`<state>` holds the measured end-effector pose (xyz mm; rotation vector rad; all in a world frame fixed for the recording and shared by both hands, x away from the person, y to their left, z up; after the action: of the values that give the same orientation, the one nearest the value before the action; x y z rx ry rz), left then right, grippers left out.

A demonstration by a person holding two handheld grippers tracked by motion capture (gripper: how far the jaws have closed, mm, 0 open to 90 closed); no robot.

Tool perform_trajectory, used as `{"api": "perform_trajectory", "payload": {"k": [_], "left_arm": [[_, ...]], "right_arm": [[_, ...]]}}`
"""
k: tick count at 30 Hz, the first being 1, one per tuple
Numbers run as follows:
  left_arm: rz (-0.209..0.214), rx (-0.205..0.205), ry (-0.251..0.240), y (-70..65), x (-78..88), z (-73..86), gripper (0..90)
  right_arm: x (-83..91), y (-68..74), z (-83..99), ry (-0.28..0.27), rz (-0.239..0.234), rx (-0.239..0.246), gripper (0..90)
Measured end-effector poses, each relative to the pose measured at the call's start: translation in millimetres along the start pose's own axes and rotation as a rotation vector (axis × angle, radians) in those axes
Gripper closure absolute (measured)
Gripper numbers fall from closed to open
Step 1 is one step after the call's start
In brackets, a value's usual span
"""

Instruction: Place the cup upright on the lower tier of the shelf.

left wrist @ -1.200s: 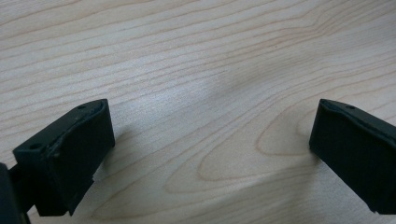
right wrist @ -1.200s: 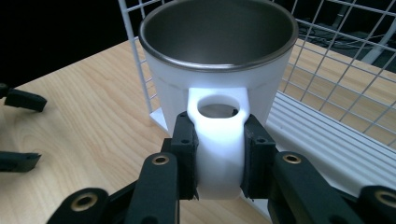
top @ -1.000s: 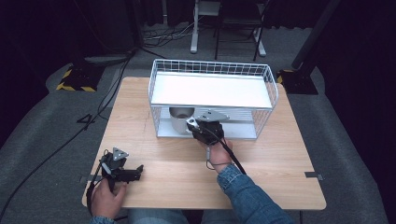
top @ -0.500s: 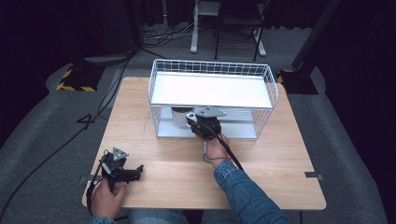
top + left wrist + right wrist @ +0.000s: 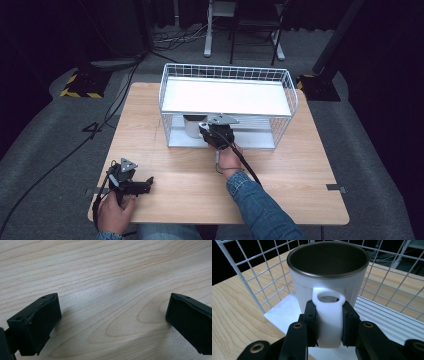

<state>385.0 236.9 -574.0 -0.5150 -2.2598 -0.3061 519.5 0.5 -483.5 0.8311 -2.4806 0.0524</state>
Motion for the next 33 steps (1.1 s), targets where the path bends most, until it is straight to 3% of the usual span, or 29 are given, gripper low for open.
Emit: {"api": "perform_trajectory", "payload": {"k": [16,33], "left_arm": [[0.000,0.001,-0.002,-0.1,-0.1,-0.1,0.3],[0.000,0.000,-0.001,0.0,0.0,0.0,0.3]], "right_arm": [[-3.1,-1.4,6.2,0.005,-0.010,-0.005,70.2],[8.4,1.5,3.5,0.004,-0.035,-0.006,45.4]]}}
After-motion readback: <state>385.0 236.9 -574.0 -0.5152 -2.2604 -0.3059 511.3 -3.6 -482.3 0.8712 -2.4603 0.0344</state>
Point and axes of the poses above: each handheld gripper's, and its own axes: x roughly backward along the jaws, z roughly out of its underside, y roughly to its left, the point moved 9 cm from there along -x, roughly forward along the jaws, and after that the axes turned 7 degrees about -x, right-handed, at the moved point
